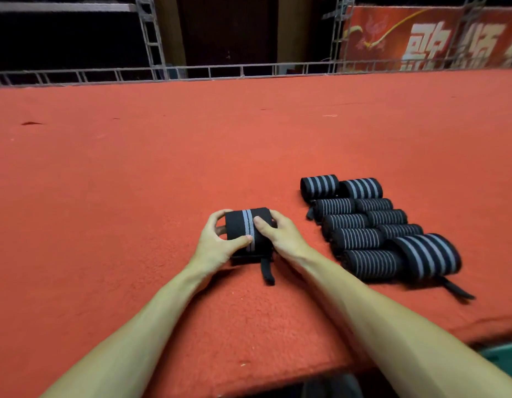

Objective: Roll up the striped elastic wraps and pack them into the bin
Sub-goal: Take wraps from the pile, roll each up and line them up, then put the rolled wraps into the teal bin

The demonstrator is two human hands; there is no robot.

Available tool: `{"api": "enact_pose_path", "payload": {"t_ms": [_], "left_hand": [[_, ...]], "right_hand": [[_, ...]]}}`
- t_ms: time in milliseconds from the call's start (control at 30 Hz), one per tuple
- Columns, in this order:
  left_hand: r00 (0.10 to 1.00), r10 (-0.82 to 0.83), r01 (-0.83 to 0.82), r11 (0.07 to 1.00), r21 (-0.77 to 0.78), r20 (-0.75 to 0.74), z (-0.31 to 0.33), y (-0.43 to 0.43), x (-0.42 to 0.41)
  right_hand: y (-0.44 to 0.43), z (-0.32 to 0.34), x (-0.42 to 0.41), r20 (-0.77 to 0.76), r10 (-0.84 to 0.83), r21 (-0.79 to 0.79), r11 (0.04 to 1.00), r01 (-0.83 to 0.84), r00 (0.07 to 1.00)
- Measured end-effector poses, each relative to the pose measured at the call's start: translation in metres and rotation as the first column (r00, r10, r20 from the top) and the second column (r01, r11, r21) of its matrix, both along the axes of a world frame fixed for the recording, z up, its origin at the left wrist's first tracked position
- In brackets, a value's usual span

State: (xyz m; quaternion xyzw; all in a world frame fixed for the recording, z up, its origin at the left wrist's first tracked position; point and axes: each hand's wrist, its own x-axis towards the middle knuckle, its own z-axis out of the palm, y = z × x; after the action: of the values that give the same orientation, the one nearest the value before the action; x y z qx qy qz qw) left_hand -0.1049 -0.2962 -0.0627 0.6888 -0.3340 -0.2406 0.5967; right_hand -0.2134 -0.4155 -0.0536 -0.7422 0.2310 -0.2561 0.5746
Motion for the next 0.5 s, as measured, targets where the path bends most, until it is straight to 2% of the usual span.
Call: {"api": "enact_pose_path", "payload": {"t_ms": [67, 133, 200, 267, 333, 433, 500], "left_hand": [[1.0, -0.027, 0.027, 0.999, 0.02, -0.009, 0.0, 0.003, -0.013], [0.999, -0.016, 0.015, 1.0, 0.014, 0.029, 0.004, 0.003, -0.032], [0.999, 0.017, -0.015, 0.999, -0.03, 0.051, 0.006, 0.0, -0.048], [0.999, 0.037, -0.037, 0.996, -0.075, -0.003, 0.01, -0.001, -0.069], [0.996, 0.054, -0.061, 0.993, -0.105, -0.069, 0.007, -0.005, -0.086], [0.993, 0.09, -0.101, 0.985, -0.139, -0.082, -0.005, -0.006, -0.103], [0.994, 0.101, -0.107, 0.984, -0.145, -0.046, -0.008, -0.006, -0.104]], "right_hand": [[-0.004, 0.011, -0.024, -0.098, 0.092, -0.036, 0.995, -0.096, 0.991], [-0.013, 0.028, -0.052, -0.288, 0.117, -0.226, 0.956, -0.186, 0.95], [-0.021, 0.05, -0.079, -0.432, 0.005, -0.472, 0.851, -0.23, 0.902], [-0.029, 0.07, -0.106, -0.457, -0.08, -0.62, 0.743, -0.253, 0.886], [-0.039, 0.084, -0.132, -0.549, -0.165, -0.697, 0.631, -0.34, 0.82], [-0.052, 0.083, -0.157, -0.694, -0.302, -0.698, 0.502, -0.51, 0.653], [-0.056, 0.071, -0.165, -0.698, -0.356, -0.714, 0.41, -0.568, 0.621]]}}
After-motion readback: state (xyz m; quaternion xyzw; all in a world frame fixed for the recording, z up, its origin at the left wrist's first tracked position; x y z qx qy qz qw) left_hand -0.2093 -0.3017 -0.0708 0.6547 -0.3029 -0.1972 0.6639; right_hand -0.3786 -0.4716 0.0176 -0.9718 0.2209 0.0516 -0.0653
